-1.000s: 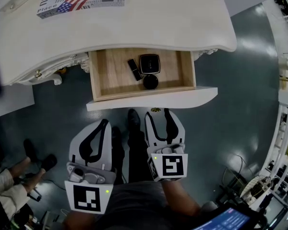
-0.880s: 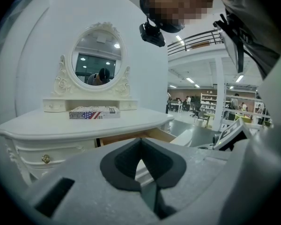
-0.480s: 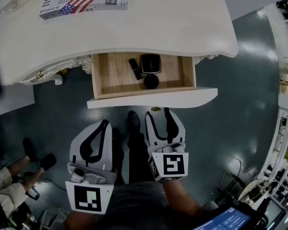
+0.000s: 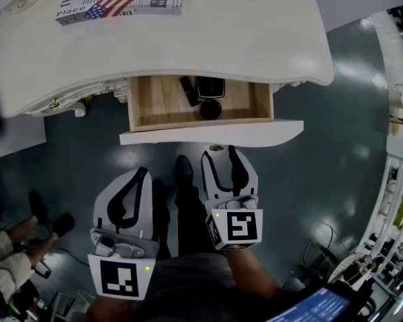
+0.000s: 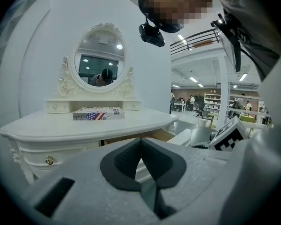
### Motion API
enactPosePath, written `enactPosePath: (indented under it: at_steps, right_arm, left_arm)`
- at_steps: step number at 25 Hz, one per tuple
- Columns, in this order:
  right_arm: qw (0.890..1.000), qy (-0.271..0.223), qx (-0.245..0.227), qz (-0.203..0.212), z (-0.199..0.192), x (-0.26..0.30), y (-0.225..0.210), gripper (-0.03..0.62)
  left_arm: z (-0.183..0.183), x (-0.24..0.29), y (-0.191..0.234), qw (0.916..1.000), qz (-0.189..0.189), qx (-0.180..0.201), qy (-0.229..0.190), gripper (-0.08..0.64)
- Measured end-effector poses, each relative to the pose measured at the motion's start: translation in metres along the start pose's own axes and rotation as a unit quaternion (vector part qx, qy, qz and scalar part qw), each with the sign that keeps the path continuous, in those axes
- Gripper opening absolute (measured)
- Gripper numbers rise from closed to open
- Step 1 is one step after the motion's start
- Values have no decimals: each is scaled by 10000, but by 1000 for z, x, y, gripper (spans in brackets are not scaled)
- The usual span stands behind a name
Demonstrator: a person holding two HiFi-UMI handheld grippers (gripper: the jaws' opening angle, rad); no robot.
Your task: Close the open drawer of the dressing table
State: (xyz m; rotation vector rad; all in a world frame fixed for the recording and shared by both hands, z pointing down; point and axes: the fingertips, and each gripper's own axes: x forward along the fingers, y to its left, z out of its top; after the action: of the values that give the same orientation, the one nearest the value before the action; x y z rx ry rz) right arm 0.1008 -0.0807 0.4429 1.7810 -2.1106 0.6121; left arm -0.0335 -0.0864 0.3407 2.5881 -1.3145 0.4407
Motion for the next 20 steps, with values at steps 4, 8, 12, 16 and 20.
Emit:
enactPosePath:
  at_steps: [4, 8, 12, 16, 20]
  right_arm:
    - [10000, -1, -22, 1, 2, 7, 0, 201]
    - [10000, 19, -57, -29, 4, 12, -1, 201]
    - [10000, 20, -90, -17, 7, 17, -2, 201]
    - [10000, 27, -61, -32, 9, 21, -3, 201]
    - [9999, 47, -95, -2, 11, 24, -3, 201]
  left_arm:
    - [-2, 3, 6, 10000, 34, -36, 4, 15]
    - [-2, 6, 9, 10000, 60, -61, 3, 15]
    - [-1, 9, 13, 10000, 71, -52, 15, 15]
    - [-1, 12, 16, 9999, 89, -64, 20, 15]
    - [-1, 14, 17, 9999, 91, -76, 25, 15]
